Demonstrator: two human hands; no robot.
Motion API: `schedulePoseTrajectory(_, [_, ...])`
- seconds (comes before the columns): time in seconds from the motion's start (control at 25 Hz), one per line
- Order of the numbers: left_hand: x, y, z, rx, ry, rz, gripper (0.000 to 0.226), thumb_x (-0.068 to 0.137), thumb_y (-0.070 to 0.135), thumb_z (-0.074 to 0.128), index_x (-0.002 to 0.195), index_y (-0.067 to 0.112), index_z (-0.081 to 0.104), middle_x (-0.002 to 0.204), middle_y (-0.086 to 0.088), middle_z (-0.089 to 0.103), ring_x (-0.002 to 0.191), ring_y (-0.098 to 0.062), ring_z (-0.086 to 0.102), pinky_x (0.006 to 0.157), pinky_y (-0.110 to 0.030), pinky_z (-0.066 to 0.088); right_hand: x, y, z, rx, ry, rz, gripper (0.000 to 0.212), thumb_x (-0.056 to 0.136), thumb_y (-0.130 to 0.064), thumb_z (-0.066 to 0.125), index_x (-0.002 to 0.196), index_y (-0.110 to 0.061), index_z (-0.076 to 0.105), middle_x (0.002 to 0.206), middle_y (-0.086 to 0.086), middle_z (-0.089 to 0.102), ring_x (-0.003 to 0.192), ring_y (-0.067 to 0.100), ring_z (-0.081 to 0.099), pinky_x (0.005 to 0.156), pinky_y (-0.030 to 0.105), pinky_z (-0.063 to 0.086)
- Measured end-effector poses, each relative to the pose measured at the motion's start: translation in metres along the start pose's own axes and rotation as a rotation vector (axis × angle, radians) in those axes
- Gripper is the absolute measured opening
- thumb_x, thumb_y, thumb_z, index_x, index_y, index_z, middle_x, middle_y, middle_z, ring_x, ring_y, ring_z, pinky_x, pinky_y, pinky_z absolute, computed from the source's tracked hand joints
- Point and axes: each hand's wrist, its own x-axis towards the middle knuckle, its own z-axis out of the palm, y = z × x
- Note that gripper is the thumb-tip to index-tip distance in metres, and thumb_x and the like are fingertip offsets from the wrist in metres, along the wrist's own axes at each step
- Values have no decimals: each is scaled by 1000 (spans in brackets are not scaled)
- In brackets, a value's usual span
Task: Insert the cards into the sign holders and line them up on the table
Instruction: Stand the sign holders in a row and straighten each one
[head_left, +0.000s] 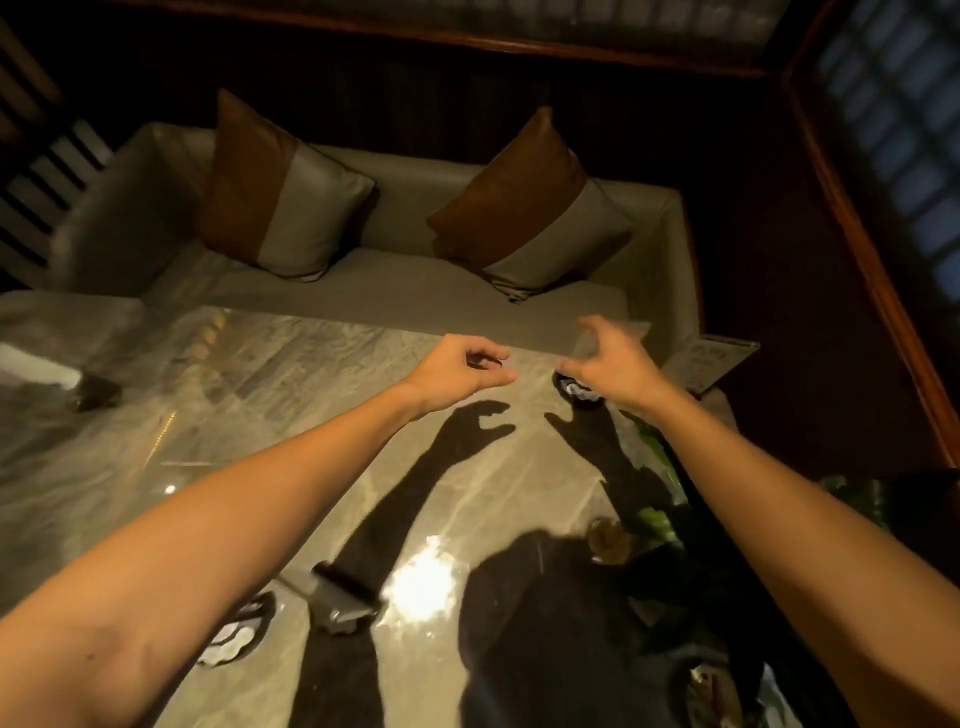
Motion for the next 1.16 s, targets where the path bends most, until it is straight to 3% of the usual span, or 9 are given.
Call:
schedulePoseTrajectory(0.24, [-108, -55, -40, -15, 7, -31, 49, 81, 28, 81, 125, 12, 68, 116, 1, 70, 106, -9, 66, 93, -20, 50, -87, -71, 83, 134, -265, -149, 90, 78, -49, 81, 153, -21, 39, 155, 4, 44, 140, 21, 45, 105, 32, 41])
schedulePoseTrajectory(0.44, [-167, -107, -73, 205, -233, -155, 46, 82, 15, 70, 127, 21, 64, 123, -1, 65, 112, -14, 62, 101, -30, 49, -152, -104, 155, 114, -639, -189, 90, 74, -50, 85, 150, -27, 42, 135, -12, 53, 111, 3, 57, 77, 7, 40])
schedulePoseTrajectory(0.56, [-191, -120, -89, 251, -384, -247, 49, 80, 12, 65, 128, 21, 61, 125, -14, 64, 110, -20, 63, 101, -38, 49, -175, -112, 188, 108, -781, -192, 86, 72, -47, 87, 146, -30, 46, 121, -14, 57, 100, 0, 59, 84, 13, 46])
schedulePoseTrajectory(0.64, [-201, -126, -93, 302, -455, -268, 54, 77, 14, 68, 129, 23, 59, 124, -15, 63, 103, -17, 59, 102, -40, 46, -182, -113, 207, 61, -768, -232, 73, 73, -45, 86, 136, -28, 55, 118, -7, 62, 95, 3, 61, 84, 20, 50])
schedulePoseTrajectory(0.72, [-203, -134, -96, 379, -492, -297, 54, 75, 13, 73, 127, 22, 61, 116, -8, 63, 101, -17, 58, 100, -39, 48, -182, -111, 219, 65, -695, -265, 44, 79, -31, 80, 119, -25, 65, 107, 1, 69, 85, 8, 63, 78, 27, 53])
schedulePoseTrajectory(0.88, [-193, -157, -93, 402, -323, -209, 18, 78, 13, 76, 96, 9, 73, 91, -12, 73, 76, -14, 61, 72, -35, 51, -166, -103, 216, 98, -512, -284, 14, 87, -15, 65, 100, -20, 70, 91, 2, 71, 81, 19, 67, 74, 37, 54])
schedulePoseTrajectory(1.0, [-174, -155, -87, 304, -149, -184, 16, 85, 14, 74, 76, 3, 66, 63, 6, 63, 59, -6, 53, 57, -22, 43, -146, -98, 196, 137, -415, -232, 5, 91, -13, 64, 93, -17, 67, 83, -4, 67, 76, 17, 62, 63, 26, 48])
schedulePoseTrajectory(1.08, [-156, -144, -80, 236, -52, -162, 26, 86, 15, 75, 77, -5, 62, 66, 11, 66, 60, 1, 57, 54, -14, 45, -127, -93, 177, 150, -368, -207, 4, 93, -12, 64, 95, -14, 66, 78, -8, 63, 69, 8, 59, 54, 12, 41])
schedulePoseTrajectory(1.16, [-134, -129, -72, 189, 23, -129, 32, 87, 14, 75, 81, -13, 58, 76, 7, 71, 72, -1, 62, 54, -8, 48, -106, -89, 156, 133, -323, -216, 5, 94, -12, 62, 96, -16, 65, 78, -11, 63, 67, 2, 57, 50, 9, 40])
